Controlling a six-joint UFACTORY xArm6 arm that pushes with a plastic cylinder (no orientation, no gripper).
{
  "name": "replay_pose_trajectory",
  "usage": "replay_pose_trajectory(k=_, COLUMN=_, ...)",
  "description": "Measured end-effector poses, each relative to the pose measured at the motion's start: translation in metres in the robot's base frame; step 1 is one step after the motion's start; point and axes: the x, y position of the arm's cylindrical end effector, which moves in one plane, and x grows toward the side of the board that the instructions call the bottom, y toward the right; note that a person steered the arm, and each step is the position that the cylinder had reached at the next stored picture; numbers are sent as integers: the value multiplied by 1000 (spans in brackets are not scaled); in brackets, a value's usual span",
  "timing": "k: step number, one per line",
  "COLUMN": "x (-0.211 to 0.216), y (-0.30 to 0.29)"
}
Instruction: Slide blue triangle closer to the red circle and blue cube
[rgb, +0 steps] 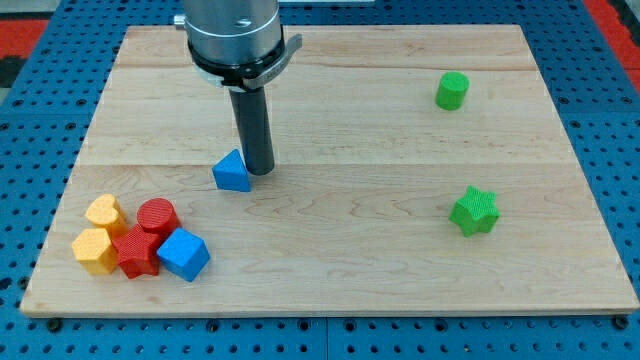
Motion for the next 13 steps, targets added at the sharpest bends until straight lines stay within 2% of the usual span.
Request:
replay_pose_trajectory(k=2, x=-14, y=-20)
replay_pose_trajectory(k=4, x=54, y=-31)
replay_pose_trajectory(k=6, x=44, y=-12)
replay_pose_trajectory(k=8, x=28, y=-21)
replay_pose_trajectory(k=10, x=79, y=-26)
replay_pose_trajectory(k=11, x=66, y=-23)
replay_pose_trajectory(k=12, x=14, y=-27)
replay_pose_trajectory(k=13, x=-16, y=-51)
